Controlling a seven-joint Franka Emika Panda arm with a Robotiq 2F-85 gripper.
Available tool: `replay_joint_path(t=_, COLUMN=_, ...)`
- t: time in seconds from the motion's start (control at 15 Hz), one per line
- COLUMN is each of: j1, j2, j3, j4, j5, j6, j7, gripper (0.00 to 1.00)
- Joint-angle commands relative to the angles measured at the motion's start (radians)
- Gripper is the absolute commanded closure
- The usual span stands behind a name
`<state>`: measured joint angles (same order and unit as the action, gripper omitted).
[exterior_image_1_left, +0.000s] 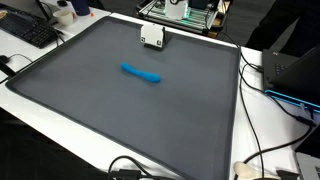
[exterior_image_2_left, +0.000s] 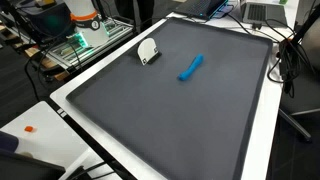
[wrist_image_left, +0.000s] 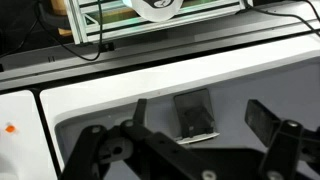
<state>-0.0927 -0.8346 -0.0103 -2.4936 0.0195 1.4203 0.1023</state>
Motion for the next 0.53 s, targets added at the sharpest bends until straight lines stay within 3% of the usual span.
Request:
replay_joint_path(t=0.0, j1=0.004, j2=0.001, j3=-0.003, j4=0.002, j5=-0.002, j6=-0.001, j7=0.002, gripper=0.00)
replay_joint_path(t=0.2, j1=0.000, j2=0.021, j3=0.014, j4=-0.005, j5=0.039, j6=0.013, j7=0.052, gripper=0.00)
replay_joint_path(t=0.47, j1=-0.023, j2=0.051, j3=0.070, j4=-0.044, j5=0.213, j6=0.101, j7=0.253, gripper=0.00)
